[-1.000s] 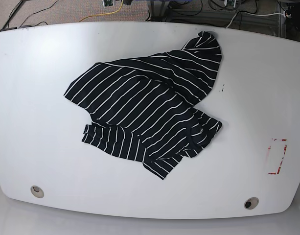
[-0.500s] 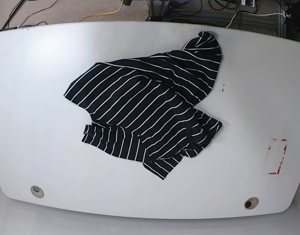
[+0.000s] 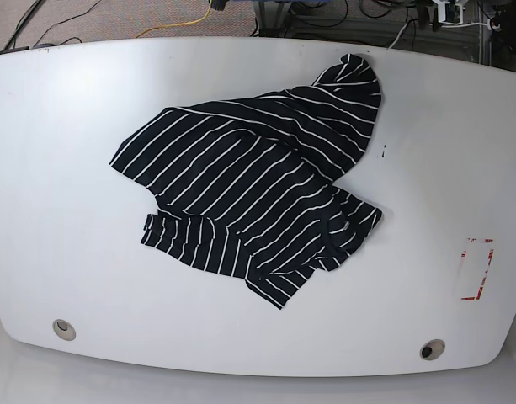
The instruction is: Layout the t-shirt on the table in an organized manner, then fold the t-shirt properly
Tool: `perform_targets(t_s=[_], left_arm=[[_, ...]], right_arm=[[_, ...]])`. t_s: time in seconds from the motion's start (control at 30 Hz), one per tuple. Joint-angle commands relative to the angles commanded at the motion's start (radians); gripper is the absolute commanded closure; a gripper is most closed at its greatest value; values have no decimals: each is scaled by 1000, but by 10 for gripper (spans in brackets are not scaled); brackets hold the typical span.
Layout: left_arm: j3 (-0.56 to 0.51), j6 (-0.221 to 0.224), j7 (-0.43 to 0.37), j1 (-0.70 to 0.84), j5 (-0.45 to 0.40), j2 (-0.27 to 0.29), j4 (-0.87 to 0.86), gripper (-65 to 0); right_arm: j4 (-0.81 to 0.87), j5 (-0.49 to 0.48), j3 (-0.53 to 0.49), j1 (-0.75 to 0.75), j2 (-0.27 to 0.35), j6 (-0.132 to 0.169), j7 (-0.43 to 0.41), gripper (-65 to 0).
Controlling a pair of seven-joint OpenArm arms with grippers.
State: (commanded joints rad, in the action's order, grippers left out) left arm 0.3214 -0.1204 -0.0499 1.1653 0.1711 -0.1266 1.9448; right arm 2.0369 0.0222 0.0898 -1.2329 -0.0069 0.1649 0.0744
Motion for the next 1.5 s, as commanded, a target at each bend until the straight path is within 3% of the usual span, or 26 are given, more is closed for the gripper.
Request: perform_targets(t_s=[0.3,0.57,0.73,0.8,0.9,0.93,1.03,1.13,1.2,1.37,1.5], left_arm=[[-2,0,0,-100,132,14,43,-121],[-41,-2,20,-132,140,-9,48,-128],[-80,-2,68,-173,144,-57,52,-231],[-89,-2,69,-192,146,-64,54,-304],[-89,-2,69,-222,146,-61,54,-372],[-91,-3,71,-244,149,-61,51,-393],[-117,-3,97,-292,172,-64,48,-417],[-135,-6,161,-328,216,-81,49,-424],[-141,-34,207,-362,273,-104,48,-421],[-140,-163,344,-466,385,-140,38,-421],[-137,-183,450,-520,393,-140,37,-419]], right_arm=[[0,-11,-2,164,2,0,-12,-17],[0,-11,-3,299,0,0,23,-19],[-2,-11,-3,368,-2,0,68,-21],[-3,-11,-3,388,-2,0,83,-30],[-5,-11,-3,410,-8,0,103,-94],[-5,-11,-5,427,-23,0,118,-151],[-3,-5,-2,442,-46,0,126,-254],[-2,-5,3,457,-49,-5,123,-300],[-2,-5,5,471,-51,-5,126,-293],[-3,-5,0,491,-57,-6,129,-292],[0,-5,-3,489,-58,-8,129,-292]])
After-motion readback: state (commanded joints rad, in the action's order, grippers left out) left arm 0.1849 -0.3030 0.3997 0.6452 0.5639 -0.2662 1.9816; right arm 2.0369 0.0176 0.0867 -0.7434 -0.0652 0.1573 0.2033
